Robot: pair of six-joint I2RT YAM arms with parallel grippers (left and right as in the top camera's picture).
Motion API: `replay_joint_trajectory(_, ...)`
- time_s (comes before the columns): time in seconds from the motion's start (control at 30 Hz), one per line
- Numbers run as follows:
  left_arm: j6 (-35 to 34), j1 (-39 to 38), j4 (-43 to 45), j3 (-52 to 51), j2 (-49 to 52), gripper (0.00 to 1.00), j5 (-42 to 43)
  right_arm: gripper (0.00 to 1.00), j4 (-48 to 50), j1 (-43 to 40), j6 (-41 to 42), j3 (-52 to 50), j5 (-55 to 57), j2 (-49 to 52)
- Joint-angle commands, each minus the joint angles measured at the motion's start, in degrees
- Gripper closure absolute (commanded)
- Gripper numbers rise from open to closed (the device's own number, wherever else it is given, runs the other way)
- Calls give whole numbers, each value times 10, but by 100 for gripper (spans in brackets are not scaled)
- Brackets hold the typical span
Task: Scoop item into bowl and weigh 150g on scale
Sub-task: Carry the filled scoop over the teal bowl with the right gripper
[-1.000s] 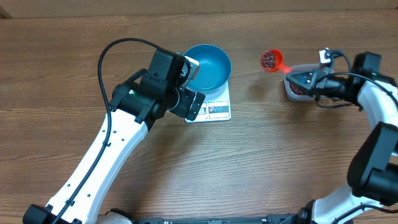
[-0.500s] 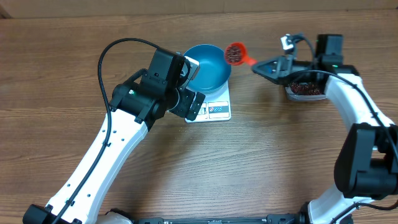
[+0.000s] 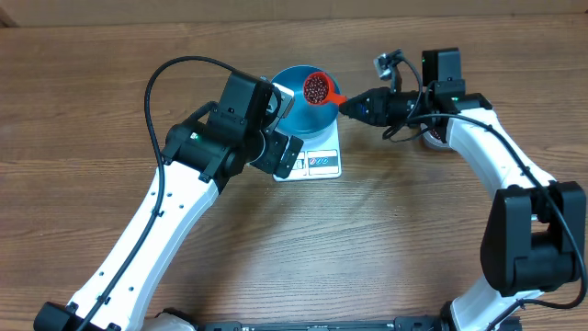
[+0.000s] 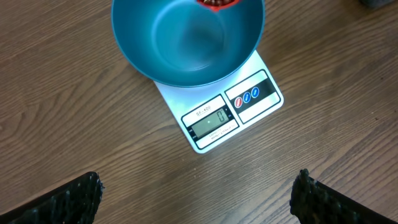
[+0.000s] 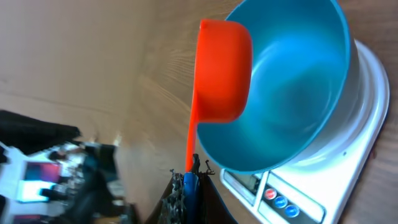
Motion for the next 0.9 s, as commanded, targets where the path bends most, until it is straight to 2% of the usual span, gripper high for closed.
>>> replay_joint_trajectory(0.0, 11, 2, 1, 9, -3, 0, 6, 96, 3, 8, -97, 19, 29, 4)
replay_joint_trajectory(0.47, 11, 2, 1, 9, -3, 0, 6, 96, -18, 47, -273, 25, 186, 3)
replay_joint_trajectory(0.87, 11, 2, 1, 9, -3, 0, 6, 96, -64, 115, -305, 73, 348, 2)
